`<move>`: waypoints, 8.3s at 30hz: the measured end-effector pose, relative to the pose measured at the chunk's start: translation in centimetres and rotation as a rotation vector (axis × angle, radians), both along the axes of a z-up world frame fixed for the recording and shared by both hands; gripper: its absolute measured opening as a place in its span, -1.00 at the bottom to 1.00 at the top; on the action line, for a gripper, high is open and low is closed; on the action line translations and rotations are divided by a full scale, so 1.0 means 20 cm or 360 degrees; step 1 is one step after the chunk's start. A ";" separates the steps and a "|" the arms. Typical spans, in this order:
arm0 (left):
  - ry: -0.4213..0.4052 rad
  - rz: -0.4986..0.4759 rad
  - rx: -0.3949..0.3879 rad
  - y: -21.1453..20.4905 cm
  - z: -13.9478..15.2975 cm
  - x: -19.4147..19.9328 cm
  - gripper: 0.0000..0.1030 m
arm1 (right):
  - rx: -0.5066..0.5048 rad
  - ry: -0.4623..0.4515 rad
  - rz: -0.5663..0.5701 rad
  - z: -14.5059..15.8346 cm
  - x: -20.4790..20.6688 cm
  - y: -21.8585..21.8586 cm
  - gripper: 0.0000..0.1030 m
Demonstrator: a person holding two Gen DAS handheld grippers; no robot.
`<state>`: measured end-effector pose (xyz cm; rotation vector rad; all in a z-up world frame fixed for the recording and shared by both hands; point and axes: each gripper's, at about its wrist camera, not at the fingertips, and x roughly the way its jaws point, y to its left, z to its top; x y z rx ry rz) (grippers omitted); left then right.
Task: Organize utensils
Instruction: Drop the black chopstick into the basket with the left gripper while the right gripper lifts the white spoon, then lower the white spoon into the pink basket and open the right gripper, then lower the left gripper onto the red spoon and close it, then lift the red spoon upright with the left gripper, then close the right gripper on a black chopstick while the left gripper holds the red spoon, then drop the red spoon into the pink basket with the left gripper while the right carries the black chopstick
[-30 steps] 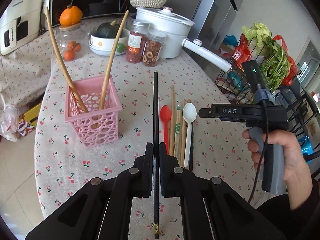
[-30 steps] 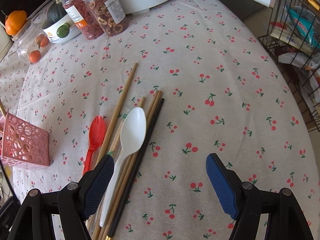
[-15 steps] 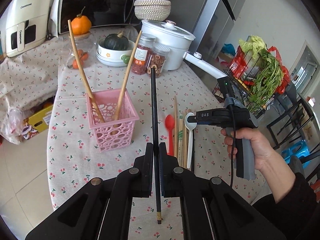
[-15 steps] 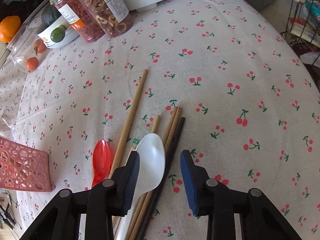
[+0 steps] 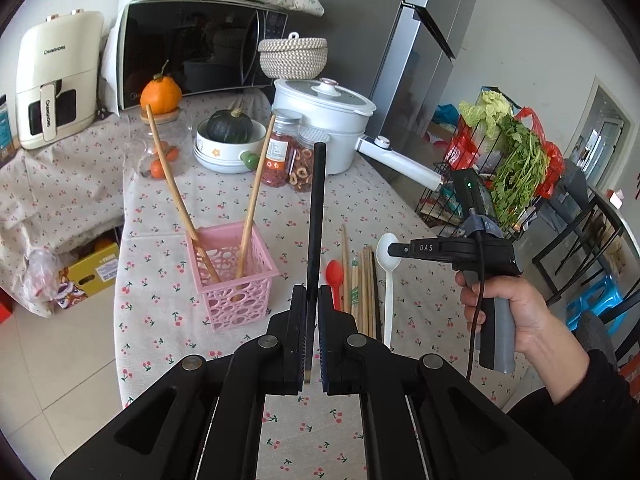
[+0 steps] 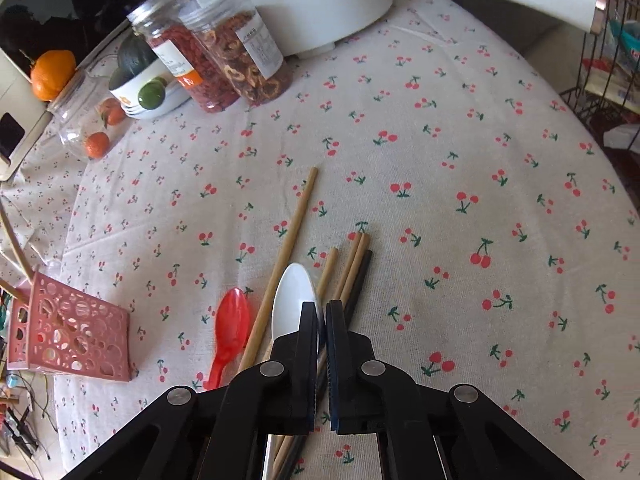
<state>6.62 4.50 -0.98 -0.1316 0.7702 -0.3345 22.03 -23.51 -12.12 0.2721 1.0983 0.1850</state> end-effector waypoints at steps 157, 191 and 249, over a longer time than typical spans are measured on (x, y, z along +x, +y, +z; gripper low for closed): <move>0.0740 0.0000 0.0506 -0.69 -0.77 0.83 -0.77 | -0.0321 0.0106 -0.0081 0.12 -0.09 -0.38 0.73; 0.0202 -0.0098 0.0083 -0.09 -0.16 0.10 -0.84 | -0.0391 0.0353 0.0002 -0.17 -0.03 -0.01 0.72; -0.0272 0.0123 -0.0162 0.20 0.27 -0.03 -0.84 | -0.0053 -0.0516 0.0165 0.57 -0.52 0.19 -0.91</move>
